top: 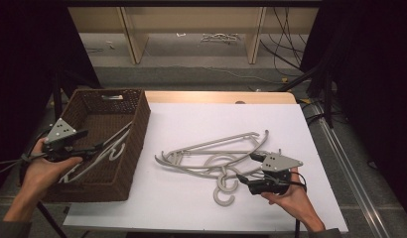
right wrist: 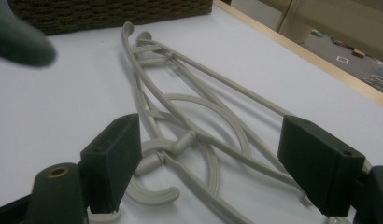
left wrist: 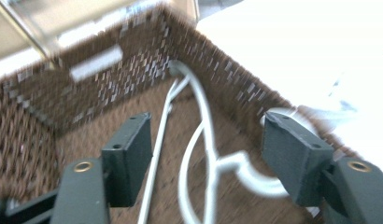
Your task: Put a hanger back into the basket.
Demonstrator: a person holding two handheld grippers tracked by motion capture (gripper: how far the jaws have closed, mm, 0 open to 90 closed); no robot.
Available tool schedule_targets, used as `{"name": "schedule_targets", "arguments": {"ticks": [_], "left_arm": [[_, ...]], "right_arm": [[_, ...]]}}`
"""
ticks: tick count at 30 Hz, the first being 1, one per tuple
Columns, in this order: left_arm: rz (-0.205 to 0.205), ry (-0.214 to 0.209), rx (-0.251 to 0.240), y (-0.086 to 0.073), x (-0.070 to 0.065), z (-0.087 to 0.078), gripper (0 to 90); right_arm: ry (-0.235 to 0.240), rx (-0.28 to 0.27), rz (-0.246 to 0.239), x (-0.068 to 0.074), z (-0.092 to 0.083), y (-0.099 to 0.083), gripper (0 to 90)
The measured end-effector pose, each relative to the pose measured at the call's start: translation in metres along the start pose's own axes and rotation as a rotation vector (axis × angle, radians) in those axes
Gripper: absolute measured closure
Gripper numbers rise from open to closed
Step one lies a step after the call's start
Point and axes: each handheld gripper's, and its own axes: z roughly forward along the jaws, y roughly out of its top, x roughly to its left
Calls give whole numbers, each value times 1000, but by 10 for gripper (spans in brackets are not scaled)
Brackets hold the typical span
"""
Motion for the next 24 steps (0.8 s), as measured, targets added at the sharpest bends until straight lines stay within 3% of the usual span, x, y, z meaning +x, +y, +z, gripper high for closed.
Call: {"name": "schedule_targets", "arguments": {"ticks": [3, 7, 10, 14, 15, 17, 24], "left_arm": [[1, -13, -75, 11, -18, -7, 285], [-8, -59, -167, 21, -47, -11, 246], [-6, -111, -204, 26, -69, -11, 237], [16, -184, -229, 28, -94, -4, 233], [31, -191, -244, 28, -98, -1, 232], [24, -199, -258, 25, -107, 3, 233], [42, -273, -231, 7, -133, 18, 218]], "right_arm": [[3, 13, -2, 0, -1, 0, 225], [4, 11, 1, 0, 0, 0, 223], [5, 3, 5, 0, 0, 0, 221], [5, 3, 9, 0, 0, 0, 221], [4, 0, 10, 0, 0, 0, 220], [6, -3, 13, 0, 1, 0, 220], [5, 3, 18, 0, 1, -2, 219]]}}
